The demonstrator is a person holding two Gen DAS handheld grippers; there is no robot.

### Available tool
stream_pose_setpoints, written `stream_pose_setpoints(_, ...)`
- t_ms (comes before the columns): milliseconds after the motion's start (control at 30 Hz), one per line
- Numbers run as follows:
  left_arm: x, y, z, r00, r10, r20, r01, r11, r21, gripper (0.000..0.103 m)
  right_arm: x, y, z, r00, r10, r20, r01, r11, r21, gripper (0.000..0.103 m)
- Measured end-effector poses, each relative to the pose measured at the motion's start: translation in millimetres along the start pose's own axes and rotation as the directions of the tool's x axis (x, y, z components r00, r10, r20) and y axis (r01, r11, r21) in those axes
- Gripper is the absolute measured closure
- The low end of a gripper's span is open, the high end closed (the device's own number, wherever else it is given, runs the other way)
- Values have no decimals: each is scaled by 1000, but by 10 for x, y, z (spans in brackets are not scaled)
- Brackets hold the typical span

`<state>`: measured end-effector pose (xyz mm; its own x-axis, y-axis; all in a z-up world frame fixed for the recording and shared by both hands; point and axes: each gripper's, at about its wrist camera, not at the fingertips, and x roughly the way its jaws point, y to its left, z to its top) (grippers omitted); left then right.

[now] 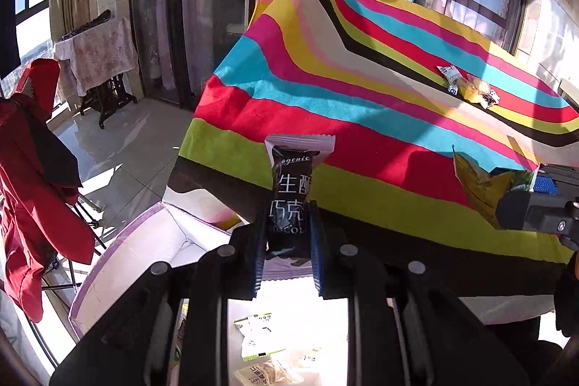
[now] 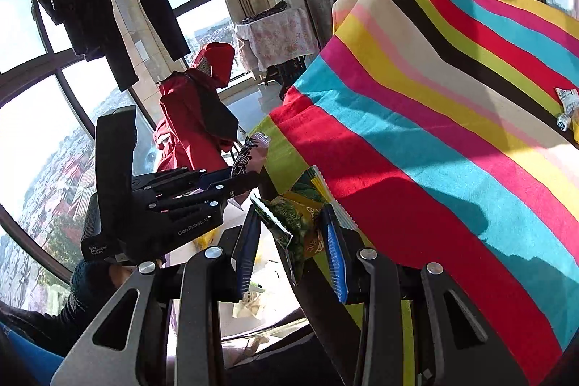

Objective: Organize snacks
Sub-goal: 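Carry both held snacks off the table toward the white box, then open both tools to drop the snacks into the white box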

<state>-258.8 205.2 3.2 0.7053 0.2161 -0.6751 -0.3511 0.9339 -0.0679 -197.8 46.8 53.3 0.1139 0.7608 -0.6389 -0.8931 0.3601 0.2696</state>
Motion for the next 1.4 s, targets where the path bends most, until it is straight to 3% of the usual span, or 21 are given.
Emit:
stream_pose_setpoints(200, -2, 337, -218, 997, 58, -42, -61, 996, -70, 82, 330, 471, -97, 994, 66, -89, -76, 991, -106, 68)
stream_pose_setpoints(433, -36, 753, -482, 984, 143, -102, -155, 980, -127, 82, 674, 987, -354, 970, 113, -214, -162, 960, -230, 68)
stream_pose_setpoints(500, -55, 924, -573, 977, 175, -125, -192, 970, -147, 82, 737, 1106, -417, 961, 140, -240, -200, 948, -248, 68)
stream_pose_setpoints(600, -85, 1122, -678, 964, 209, -165, -236, 958, -164, 80, 761, 1241, -509, 929, 245, -277, -316, 915, -250, 66)
stream_pose_setpoints(633, -92, 1165, -697, 956, 234, -178, -263, 952, -160, 76, 756, 1254, -522, 927, 254, -277, -324, 914, -244, 57)
stream_pose_setpoints(667, -109, 1225, -711, 942, 277, -188, -308, 938, -160, 54, 740, 1244, -521, 928, 260, -267, -324, 917, -234, 41)
stream_pose_setpoints(700, -135, 1264, -707, 930, 316, -189, -347, 923, -165, 24, 710, 1218, -515, 929, 270, -252, -327, 919, -222, 38)
stream_pose_setpoints(767, -228, 1324, -670, 920, 356, -163, -383, 904, -190, 13, 628, 1108, -468, 937, 272, -219, -315, 929, -193, 37)
stream_pose_setpoints(967, -349, 1215, -390, 932, 350, -91, -361, 896, -258, 2, 143, 509, -309, 984, 167, -55, -171, 981, -89, 35)
stream_pose_setpoints(1067, -240, 979, -204, 959, 273, -79, -284, 925, -254, 2, -213, 160, -274, 993, 111, 42, -110, 994, -11, 33)
stream_pose_setpoints(1233, 21, 328, 135, 991, 104, -80, -116, 978, -174, 2, -862, -373, -336, 980, -5, 201, -18, 994, 111, 24)
stream_pose_setpoints(1333, 201, -259, 373, 994, -18, -110, 7, 995, -96, 2, -1146, -731, -434, 963, -118, 243, 71, 979, 192, 20)
stream_pose_setpoints(1400, 304, -662, 516, 986, -109, -122, 104, 993, -52, 2, -1262, -965, -516, 951, -193, 241, 130, 958, 254, 17)
